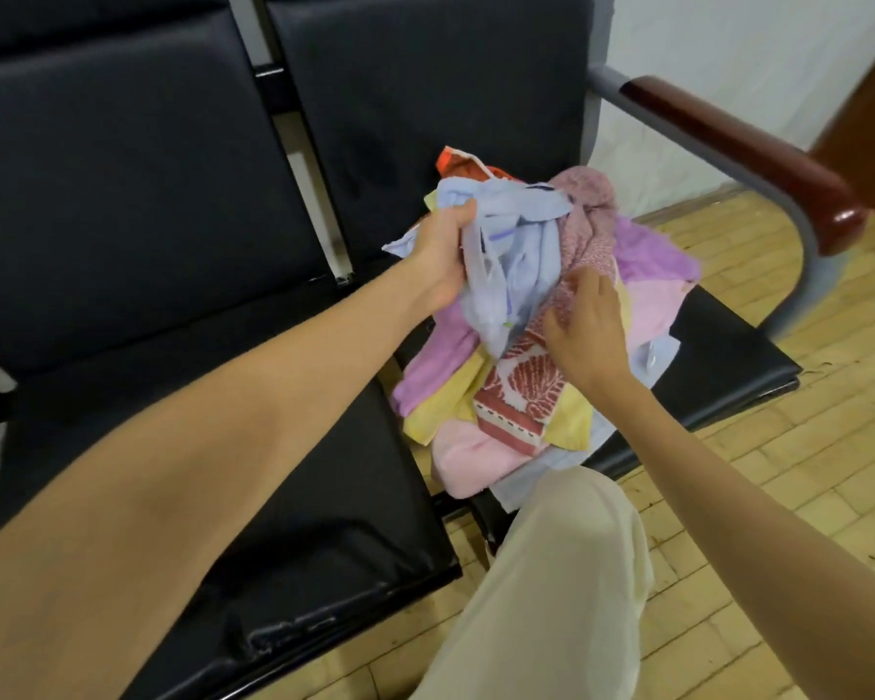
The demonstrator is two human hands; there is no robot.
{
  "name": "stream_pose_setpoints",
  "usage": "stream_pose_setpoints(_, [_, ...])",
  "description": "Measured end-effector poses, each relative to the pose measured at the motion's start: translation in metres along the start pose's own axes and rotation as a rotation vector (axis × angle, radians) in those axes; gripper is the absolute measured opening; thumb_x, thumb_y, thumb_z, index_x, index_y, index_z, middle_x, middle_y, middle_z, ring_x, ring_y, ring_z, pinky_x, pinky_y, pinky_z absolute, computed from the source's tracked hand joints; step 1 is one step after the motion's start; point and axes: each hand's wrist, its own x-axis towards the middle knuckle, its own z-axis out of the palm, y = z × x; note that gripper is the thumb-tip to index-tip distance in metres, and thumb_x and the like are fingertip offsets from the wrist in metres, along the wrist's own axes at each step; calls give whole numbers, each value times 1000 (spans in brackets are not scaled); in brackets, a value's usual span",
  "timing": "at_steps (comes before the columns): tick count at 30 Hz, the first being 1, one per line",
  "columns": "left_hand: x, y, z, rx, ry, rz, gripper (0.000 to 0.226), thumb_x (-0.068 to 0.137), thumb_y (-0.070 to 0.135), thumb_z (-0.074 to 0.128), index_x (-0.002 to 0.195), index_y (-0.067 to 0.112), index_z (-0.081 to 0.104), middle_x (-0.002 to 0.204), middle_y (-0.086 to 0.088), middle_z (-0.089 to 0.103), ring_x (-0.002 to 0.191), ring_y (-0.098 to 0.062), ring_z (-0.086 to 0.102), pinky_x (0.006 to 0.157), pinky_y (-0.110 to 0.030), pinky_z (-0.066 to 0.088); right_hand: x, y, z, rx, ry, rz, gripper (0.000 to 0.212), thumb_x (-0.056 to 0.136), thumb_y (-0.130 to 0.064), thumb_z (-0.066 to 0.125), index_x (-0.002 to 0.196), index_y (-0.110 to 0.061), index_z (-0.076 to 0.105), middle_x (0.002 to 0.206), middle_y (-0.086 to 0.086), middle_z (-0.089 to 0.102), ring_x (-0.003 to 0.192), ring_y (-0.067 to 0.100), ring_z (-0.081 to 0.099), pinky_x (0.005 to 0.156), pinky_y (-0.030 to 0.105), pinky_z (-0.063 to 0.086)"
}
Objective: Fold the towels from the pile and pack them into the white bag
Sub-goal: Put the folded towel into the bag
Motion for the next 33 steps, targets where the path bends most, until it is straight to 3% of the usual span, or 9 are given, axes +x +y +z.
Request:
stream_pose_setpoints(3, [-19, 49, -8, -141, -4, 41, 35, 102, 22, 36, 114, -2, 57, 127, -21, 58, 113, -36, 58, 97, -47, 46, 5, -23, -2, 169, -41, 67, 47, 87, -6, 55, 130, 1, 38, 125, 21, 46, 116, 34, 44, 93, 36, 34])
stream_pose_setpoints(6, [-46, 91, -17, -140, -17, 109, 39, 104, 27, 33, 112, -2, 58, 116, -20, 63, 106, -34, 61, 90, -47, 49, 9, -52, -4, 282, -66, 47, 62, 87, -13, 60, 140, -5, 30, 136, 15, 42, 122, 28, 44, 97, 36, 38])
stream_pose_setpoints(10, [-87, 118, -43, -155, 8, 153, 40, 104, 30, 34, 119, 0, 57, 124, -19, 62, 113, -36, 59, 90, -50, 49, 11, -86, 5, 142, -163, -121, 73, 79, -17, 71, 141, -9, 35, 135, 14, 46, 122, 29, 43, 99, 37, 35])
stream_pose_setpoints(18, [-166, 127, -126, -305, 174, 198, 38, 103, 31, 37, 116, 3, 60, 110, -16, 68, 95, -31, 66, 72, -45, 53, -3, -129, 56, 144, -86, -143, 10, 90, -12, 58, 96, -5, 62, 103, 14, 59, 95, 32, 55, 79, 36, 42])
stream_pose_setpoints(21, [-189, 116, -175, -370, 308, 215, 36, 102, 30, 38, 111, 3, 62, 100, -16, 72, 91, -30, 69, 71, -45, 51, -30, -151, 75, 214, -170, -216, 9, 94, -7, 50, 95, -2, 57, 85, 10, 60, 79, 29, 56, 69, 33, 38])
stream_pose_setpoints(24, [-209, 93, -232, -393, 465, 159, 39, 103, 32, 37, 117, 3, 60, 114, -17, 66, 103, -32, 64, 83, -48, 50, -64, -172, 93, 273, -310, -307, 6, 97, -6, 43, 92, -6, 45, 63, -2, 45, 58, 20, 47, 55, 34, 34])
stream_pose_setpoints(26, [-220, 75, -272, -396, 586, 109, 38, 103, 32, 37, 112, 2, 59, 118, -18, 63, 101, -31, 62, 90, -48, 47, -85, -185, 105, 284, -425, -287, 8, 100, -11, 39, 95, -6, 43, 64, -3, 46, 60, 20, 49, 57, 36, 38])
stream_pose_setpoints(29, [-241, 48, -321, -402, 759, 40, 32, 104, 28, 38, 96, 3, 56, 107, -13, 63, 89, -27, 62, 75, -42, 49, -112, -200, 122, 272, -566, -266, 13, 100, -14, 38, 101, -4, 46, 76, 3, 52, 70, 21, 53, 65, 36, 41])
stream_pose_setpoints(33, [-268, 6, -369, -168, 858, -123, 24, 102, 18, 42, 117, 3, 52, 117, -16, 57, 96, -28, 58, 78, -41, 48, -149, -219, 147, 254, -750, -331, 7, 101, -17, 40, 97, -11, 42, 71, -5, 49, 64, 10, 48, 59, 26, 38])
